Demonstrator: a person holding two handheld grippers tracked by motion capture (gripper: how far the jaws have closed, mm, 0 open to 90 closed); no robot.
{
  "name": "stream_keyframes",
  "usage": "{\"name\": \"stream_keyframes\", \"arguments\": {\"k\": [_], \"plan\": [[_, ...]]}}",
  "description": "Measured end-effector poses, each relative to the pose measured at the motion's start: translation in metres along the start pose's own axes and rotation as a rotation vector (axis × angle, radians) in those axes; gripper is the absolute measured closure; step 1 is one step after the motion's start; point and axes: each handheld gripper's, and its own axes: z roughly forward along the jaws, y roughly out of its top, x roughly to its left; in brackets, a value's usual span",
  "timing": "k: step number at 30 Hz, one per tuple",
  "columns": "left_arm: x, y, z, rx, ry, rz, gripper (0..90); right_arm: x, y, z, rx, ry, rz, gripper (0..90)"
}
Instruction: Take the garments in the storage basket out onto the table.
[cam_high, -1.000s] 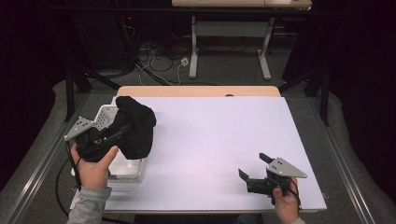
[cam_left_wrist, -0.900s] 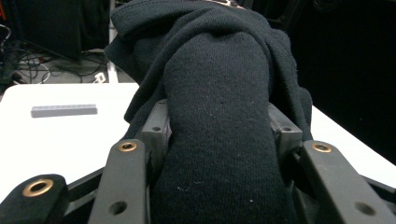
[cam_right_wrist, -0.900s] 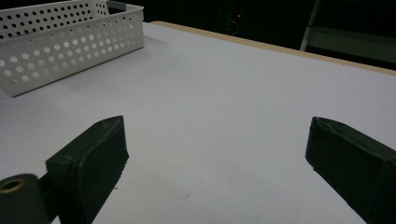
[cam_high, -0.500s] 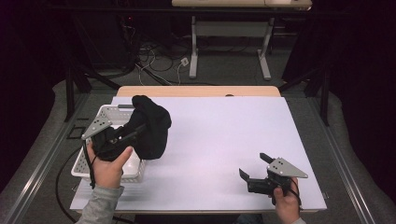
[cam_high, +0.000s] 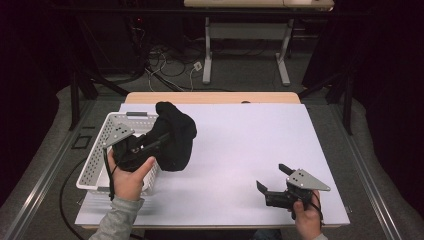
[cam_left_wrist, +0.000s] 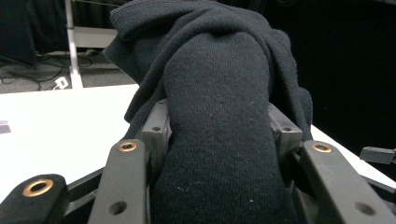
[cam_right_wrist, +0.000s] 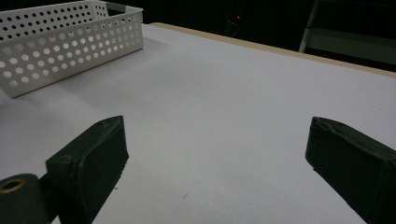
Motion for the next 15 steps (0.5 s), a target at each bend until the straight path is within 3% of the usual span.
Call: {"name": "stream_keyframes", "arguments": {"k": [15], "plan": [[-0.011, 0.001, 0.011, 0.005, -0.032, 0.013, 53.9, 0.000, 0.000, 0.000, 0.001, -0.001, 0.006, 5.4]]}}
